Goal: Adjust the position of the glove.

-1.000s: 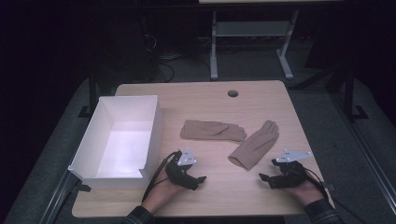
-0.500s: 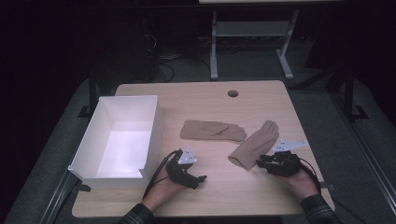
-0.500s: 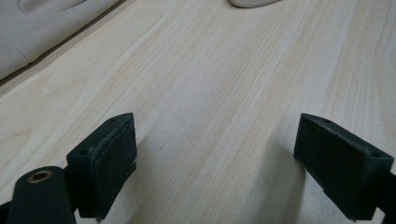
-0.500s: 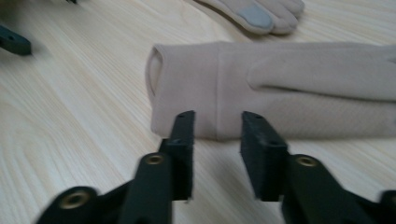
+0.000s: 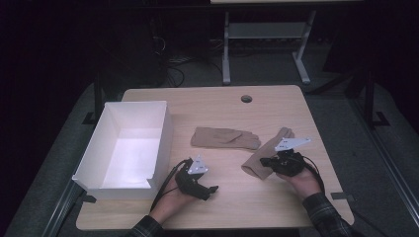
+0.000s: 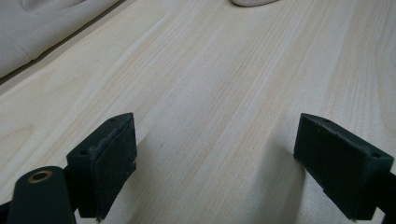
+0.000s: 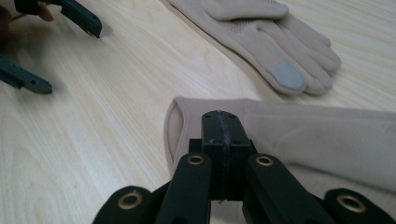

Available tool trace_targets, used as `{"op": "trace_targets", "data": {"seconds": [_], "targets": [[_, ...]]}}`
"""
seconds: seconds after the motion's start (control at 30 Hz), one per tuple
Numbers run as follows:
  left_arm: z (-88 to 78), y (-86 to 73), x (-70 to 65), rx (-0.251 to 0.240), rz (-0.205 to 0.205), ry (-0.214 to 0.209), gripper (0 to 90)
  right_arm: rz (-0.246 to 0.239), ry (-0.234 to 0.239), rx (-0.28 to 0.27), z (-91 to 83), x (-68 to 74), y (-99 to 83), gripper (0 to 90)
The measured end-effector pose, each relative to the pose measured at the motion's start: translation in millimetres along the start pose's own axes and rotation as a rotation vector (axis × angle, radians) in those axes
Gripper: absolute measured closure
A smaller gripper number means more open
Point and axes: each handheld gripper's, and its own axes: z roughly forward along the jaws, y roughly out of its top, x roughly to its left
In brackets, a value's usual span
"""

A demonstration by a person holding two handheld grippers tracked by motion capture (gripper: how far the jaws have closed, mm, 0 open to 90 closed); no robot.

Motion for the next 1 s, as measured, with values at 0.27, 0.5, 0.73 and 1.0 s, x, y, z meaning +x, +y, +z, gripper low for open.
{"op": "trace_targets", "data": {"seconds": [0.27, 0.5, 0.73, 1.0], "targets": [[-0.1, 0.2, 0.5, 0.0, 0.007, 0.003, 12.5, -0.005, 0.036, 0.009, 16.5, 0.2, 11.8, 90.0], [0.0, 0.0, 0.1, 0.0, 0.001, 0.0, 12.5, -0.017, 0.035, 0.048, 32.7, 3.4, 13.1, 90.0], [-0.1, -0.2, -0.2, -0.001, -0.001, 0.002, 12.5, -0.038, -0.015, 0.105, 42.1, 3.3, 6.1, 90.0], [-0.5, -0.5, -0.6, -0.001, -0.001, 0.004, 12.5, -0.042, -0.01, 0.112, 37.4, 4.0, 2.7, 90.0]]}}
